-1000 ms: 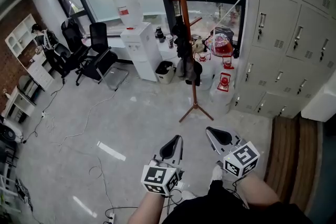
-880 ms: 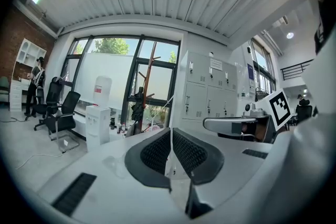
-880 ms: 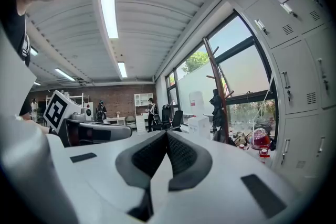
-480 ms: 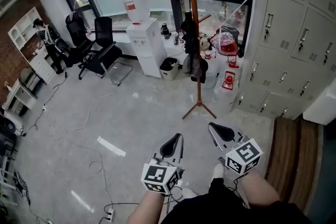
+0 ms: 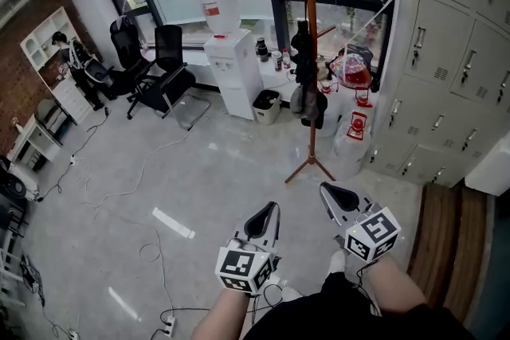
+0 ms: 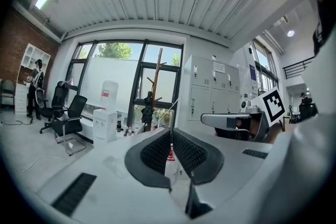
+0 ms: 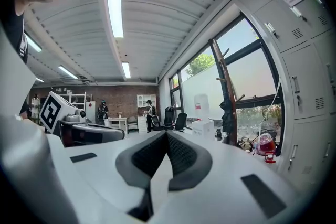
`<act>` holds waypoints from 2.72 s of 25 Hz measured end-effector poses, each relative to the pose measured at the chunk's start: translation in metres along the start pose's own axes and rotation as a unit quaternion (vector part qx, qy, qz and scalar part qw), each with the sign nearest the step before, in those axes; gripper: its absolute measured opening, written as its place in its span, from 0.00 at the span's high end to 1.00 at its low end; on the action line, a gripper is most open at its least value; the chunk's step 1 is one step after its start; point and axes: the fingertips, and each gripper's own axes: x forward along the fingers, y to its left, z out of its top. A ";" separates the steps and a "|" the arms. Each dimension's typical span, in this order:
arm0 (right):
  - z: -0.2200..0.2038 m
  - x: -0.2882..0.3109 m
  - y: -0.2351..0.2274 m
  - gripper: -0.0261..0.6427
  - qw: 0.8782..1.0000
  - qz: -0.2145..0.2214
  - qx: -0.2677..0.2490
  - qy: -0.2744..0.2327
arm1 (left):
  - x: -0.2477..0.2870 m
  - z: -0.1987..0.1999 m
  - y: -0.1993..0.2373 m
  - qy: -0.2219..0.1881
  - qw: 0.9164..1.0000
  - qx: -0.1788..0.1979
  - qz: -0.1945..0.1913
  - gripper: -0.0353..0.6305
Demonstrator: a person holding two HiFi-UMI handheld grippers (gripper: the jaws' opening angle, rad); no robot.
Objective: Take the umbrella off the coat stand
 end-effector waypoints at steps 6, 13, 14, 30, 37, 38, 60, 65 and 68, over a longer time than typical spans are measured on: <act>-0.001 0.012 0.001 0.88 1.000 0.009 -0.004 0.006 | -0.001 -0.001 0.012 -0.002 1.000 0.001 0.010 0.91; 0.001 0.035 -0.024 0.88 1.000 0.026 0.001 0.008 | 0.025 0.000 0.025 0.000 0.999 -0.010 0.032 0.91; 0.001 0.037 -0.030 0.88 1.000 0.028 0.002 0.009 | 0.031 0.000 0.026 0.001 0.999 -0.010 0.035 0.91; 0.003 0.090 -0.156 0.88 0.999 0.039 0.019 0.013 | 0.165 0.001 0.037 0.026 0.999 -0.015 0.043 0.91; 0.004 0.108 -0.212 0.88 0.999 0.036 0.026 0.008 | 0.225 0.003 0.038 0.032 0.999 -0.015 0.041 0.91; 0.004 0.110 -0.220 0.88 0.999 0.036 0.028 0.008 | 0.233 0.004 0.038 0.032 0.999 -0.014 0.041 0.91; 0.036 0.133 -0.298 0.88 0.997 0.073 0.013 -0.012 | 0.322 0.047 0.031 -0.007 0.998 0.002 0.055 0.91; 0.040 0.138 -0.308 0.88 0.997 0.077 0.011 -0.015 | 0.336 0.052 0.035 -0.007 0.998 0.003 0.061 0.91; 0.042 0.141 -0.315 0.88 0.997 0.073 0.016 -0.018 | 0.344 0.054 0.039 -0.003 0.998 0.014 0.064 0.91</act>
